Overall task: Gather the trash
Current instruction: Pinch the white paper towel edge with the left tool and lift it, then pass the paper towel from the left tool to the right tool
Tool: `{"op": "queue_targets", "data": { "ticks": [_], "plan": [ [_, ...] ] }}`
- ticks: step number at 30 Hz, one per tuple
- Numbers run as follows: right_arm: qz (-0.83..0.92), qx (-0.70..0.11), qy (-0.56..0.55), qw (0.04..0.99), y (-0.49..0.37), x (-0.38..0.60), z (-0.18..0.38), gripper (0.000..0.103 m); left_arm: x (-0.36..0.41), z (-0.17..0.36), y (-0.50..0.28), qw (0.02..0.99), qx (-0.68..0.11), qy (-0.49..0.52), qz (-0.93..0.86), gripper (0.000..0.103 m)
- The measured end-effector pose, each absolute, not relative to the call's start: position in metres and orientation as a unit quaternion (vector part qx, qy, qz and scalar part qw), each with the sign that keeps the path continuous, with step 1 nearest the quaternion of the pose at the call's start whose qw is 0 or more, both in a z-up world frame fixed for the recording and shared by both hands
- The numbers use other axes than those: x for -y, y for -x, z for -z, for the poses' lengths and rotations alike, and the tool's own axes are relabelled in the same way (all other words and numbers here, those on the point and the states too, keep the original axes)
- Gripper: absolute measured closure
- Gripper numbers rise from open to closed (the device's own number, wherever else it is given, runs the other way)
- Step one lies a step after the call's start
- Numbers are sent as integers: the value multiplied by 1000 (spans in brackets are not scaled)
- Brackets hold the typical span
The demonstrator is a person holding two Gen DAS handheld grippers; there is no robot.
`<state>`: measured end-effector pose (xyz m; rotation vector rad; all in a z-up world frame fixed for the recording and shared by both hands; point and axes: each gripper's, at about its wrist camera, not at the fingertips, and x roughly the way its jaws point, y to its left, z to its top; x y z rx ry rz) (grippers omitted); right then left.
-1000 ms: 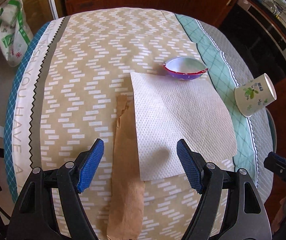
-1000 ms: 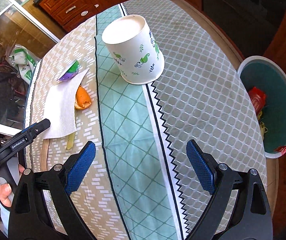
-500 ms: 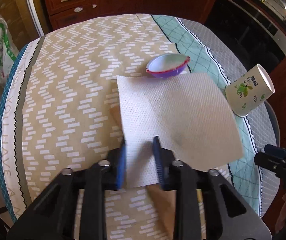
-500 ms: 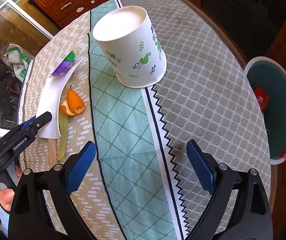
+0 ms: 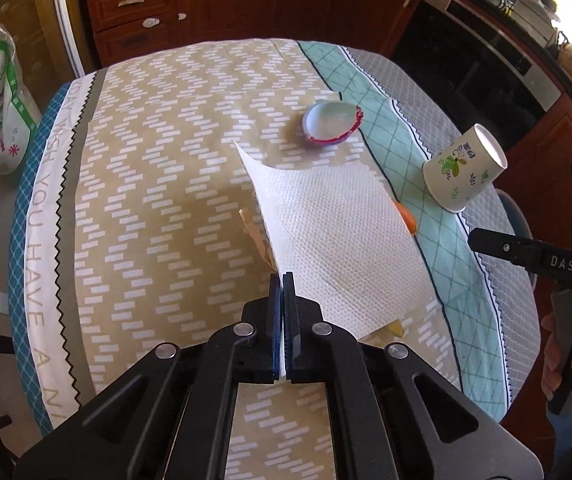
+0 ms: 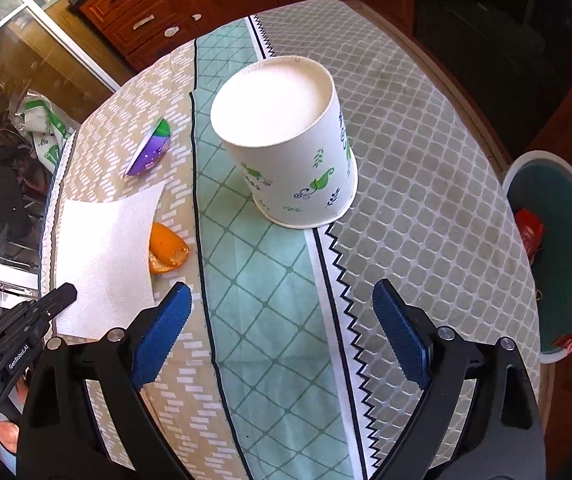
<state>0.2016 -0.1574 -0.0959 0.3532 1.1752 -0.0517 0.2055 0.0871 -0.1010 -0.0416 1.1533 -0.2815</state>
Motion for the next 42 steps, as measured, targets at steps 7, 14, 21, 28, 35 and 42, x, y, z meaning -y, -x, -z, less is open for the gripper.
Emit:
{"op": "queue_targets", "data": {
  "ticks": [7, 14, 21, 28, 35, 42],
  "plan": [
    [-8, -567, -146, 811, -191, 127, 104, 15, -110, 109, -198, 817, -560, 63, 126, 101],
    [-26, -562, -145, 814, -183, 114, 95, 15, -106, 108, -187, 812, -562, 53, 146, 101],
    [-89, -571, -142, 804, -188, 74, 95, 15, -86, 110, -151, 795, -567, 42, 210, 101],
    [-106, -588, -162, 785, -184, 66, 112, 72, -79, 122, -142, 781, -583, 37, 222, 99],
    [-141, -594, -184, 771, -181, 62, 113, 88, -67, 126, -137, 775, -587, 31, 231, 77],
    [-109, -545, -158, 816, -166, 85, 72, 101, -75, 112, -137, 795, -574, 28, 196, 36]
  ]
}}
